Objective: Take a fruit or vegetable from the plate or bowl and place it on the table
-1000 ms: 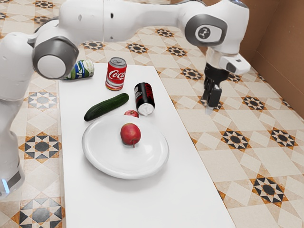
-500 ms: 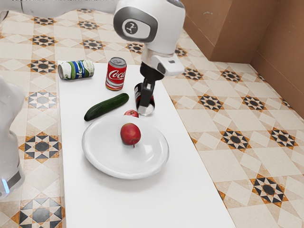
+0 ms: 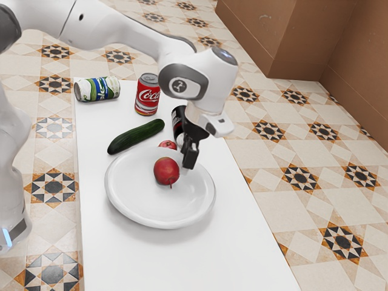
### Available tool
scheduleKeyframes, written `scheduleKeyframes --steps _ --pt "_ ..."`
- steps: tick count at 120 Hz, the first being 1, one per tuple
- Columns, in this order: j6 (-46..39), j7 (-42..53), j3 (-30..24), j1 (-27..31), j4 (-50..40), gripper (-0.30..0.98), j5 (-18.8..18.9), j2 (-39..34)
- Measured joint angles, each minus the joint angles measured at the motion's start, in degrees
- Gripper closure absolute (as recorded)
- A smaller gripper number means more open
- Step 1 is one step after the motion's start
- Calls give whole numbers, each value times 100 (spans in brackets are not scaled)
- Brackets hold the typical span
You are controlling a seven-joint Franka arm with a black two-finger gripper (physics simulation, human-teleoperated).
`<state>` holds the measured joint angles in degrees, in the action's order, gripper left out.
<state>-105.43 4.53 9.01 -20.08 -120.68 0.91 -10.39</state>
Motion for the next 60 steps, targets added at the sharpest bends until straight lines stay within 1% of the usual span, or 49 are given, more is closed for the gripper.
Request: scheduleKeyframes --steps 19,60 --pt "12 -73 -28 3 -212 0 -6 -319" --pt "61 -939 -129 3 -232 0 -174 -365"
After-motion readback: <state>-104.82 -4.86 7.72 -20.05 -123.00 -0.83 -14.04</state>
